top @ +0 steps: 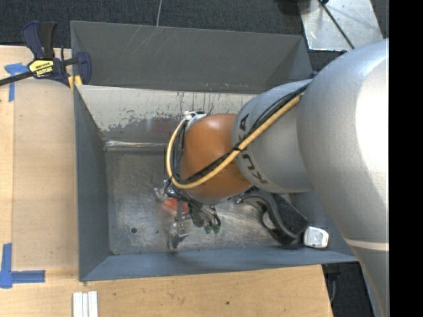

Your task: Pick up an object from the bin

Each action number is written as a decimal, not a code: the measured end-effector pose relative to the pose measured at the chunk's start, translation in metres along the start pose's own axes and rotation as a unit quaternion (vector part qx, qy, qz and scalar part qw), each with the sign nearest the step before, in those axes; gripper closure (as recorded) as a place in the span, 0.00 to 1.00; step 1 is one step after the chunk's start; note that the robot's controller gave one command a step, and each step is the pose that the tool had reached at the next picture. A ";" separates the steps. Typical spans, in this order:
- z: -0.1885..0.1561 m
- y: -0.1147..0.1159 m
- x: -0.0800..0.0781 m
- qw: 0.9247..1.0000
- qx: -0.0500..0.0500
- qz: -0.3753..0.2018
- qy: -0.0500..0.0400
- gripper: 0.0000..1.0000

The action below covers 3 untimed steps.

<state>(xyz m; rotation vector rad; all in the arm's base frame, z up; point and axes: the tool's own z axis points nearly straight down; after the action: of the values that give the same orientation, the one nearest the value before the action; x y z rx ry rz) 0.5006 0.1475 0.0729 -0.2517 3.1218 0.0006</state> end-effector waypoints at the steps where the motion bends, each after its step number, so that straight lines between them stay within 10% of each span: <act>1: -0.101 0.022 -0.068 0.995 -0.001 0.105 -0.001 0.00; 2: -0.032 -0.068 -0.088 0.999 0.001 0.041 0.001 0.00; 3: -0.041 -0.027 0.003 0.999 -0.001 -0.053 0.006 0.00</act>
Offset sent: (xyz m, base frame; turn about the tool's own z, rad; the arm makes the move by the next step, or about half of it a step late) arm 0.0596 0.0313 0.0976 0.2108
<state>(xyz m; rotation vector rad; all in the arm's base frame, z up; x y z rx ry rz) 0.5015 0.1206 0.1137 -0.4188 3.1162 0.0011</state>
